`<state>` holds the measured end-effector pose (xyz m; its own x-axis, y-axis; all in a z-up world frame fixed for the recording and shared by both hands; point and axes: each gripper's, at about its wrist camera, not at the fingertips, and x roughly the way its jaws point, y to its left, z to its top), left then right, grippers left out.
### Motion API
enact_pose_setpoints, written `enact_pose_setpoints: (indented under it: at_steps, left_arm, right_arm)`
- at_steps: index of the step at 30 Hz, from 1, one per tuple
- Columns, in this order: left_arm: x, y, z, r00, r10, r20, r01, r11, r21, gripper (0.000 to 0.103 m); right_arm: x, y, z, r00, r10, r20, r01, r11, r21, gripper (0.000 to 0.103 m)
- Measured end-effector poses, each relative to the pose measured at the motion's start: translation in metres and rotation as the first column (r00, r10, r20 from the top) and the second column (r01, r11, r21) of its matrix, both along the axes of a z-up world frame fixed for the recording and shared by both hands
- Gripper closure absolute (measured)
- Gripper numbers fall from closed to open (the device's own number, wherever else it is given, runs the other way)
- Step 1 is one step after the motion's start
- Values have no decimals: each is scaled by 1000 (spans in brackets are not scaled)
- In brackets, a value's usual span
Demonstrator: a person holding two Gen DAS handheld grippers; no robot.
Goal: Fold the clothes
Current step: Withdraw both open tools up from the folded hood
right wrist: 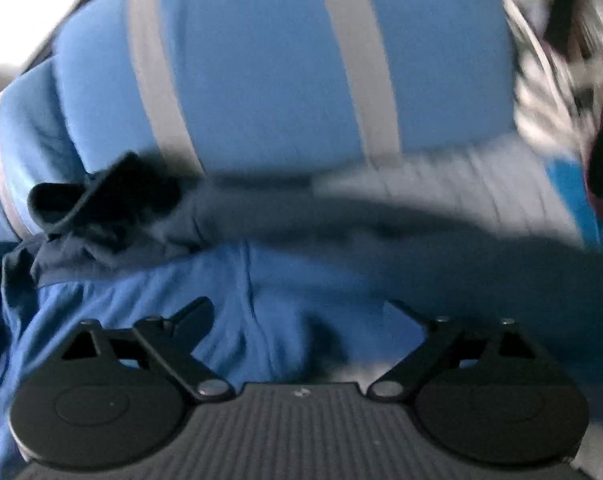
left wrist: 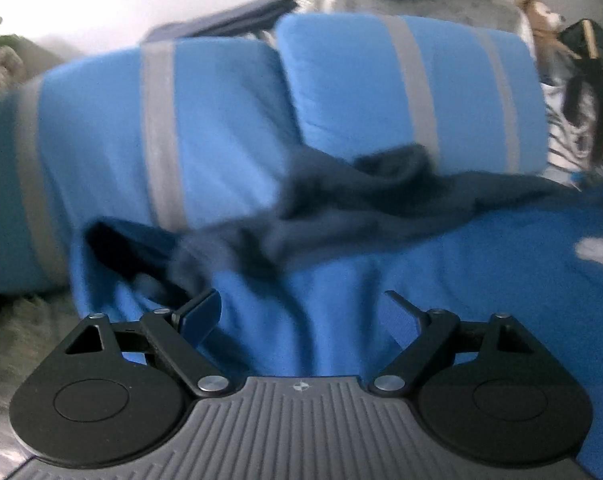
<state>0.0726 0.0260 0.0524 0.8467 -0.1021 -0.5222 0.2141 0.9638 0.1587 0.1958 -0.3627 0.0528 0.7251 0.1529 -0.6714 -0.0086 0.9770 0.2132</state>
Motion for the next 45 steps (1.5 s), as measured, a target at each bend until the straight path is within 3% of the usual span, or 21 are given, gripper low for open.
enact_pose_setpoints:
  at_steps: [2, 5, 9, 14, 18, 19, 20, 21, 22, 28, 34, 35, 36, 38, 40, 42, 45]
  left_arm:
    - [-7, -4, -11, 999, -22, 39, 22, 1000, -12, 16]
    - [-12, -10, -18, 997, -25, 68, 23, 1000, 21, 16]
    - [-14, -13, -15, 995, -29, 95, 26, 999, 33, 16]
    - [-6, -9, -13, 997, -24, 73, 26, 999, -35, 16]
    - [-3, -10, -11, 997, -25, 73, 28, 998, -52, 16]
    - [-3, -11, -11, 997, -25, 73, 29, 998, -50, 16]
    - [-3, -12, -11, 997, -26, 72, 29, 998, -48, 16]
    - [-3, -12, -12, 997, -26, 69, 29, 999, -43, 16]
    - [-3, -13, -12, 997, -26, 66, 28, 999, -37, 16]
    - [-3, -15, -14, 998, -31, 59, 32, 999, -12, 16]
    - [-1, -13, -16, 998, -30, 47, 30, 1000, 3, 16]
    - [-1, -13, -16, 998, -29, 47, 29, 1000, 5, 16]
    - [0, -13, -16, 999, -26, 48, 26, 1000, 5, 16]
    - [0, -12, -15, 999, -19, 50, 19, 1000, 4, 16]
    - [1, -10, -14, 999, -13, 52, 12, 1000, 4, 16]
    - [2, -9, -12, 999, 1, 53, -1, 1000, 7, 16]
    - [2, -6, -10, 999, 19, 50, -19, 1000, -2, 16]
  right_arm:
    - [9, 15, 8, 996, 60, 71, -54, 995, -84, 6]
    - [29, 38, 14, 980, 168, 108, -146, 971, -191, 6]
    - [61, 55, 18, 964, 247, 101, -217, 945, -246, 6]
    - [94, 69, 13, 949, 309, 69, -270, 905, -329, 7]
    - [109, 87, 3, 917, 399, 17, -351, 825, -442, 8]
    - [113, 90, 1, 912, 410, 3, -363, 811, -460, 16]
    - [117, 92, -2, 909, 417, -13, -373, 797, -476, 43]
    - [123, 93, -4, 912, 410, -31, -372, 791, -486, 58]
    - [128, 92, -5, 918, 394, -41, -362, 793, -489, 81]
    - [153, 72, -2, 970, 241, 29, -200, 864, -463, 86]
    - [160, 82, -11, 980, 194, 48, -142, 848, -511, 82]
    - [159, 83, -11, 981, 188, 51, -134, 843, -522, 64]
    - [157, 84, -10, 982, 183, 50, -128, 833, -538, 60]
    - [152, 83, -4, 984, 171, 57, -110, 817, -566, 24]
    - [138, 78, 9, 979, 179, 101, -90, 814, -574, 8]
    - [123, 68, 24, 983, 143, 118, -56, 835, -547, 3]
    - [99, 47, 42, 995, 77, 62, -41, 894, -446, 2]
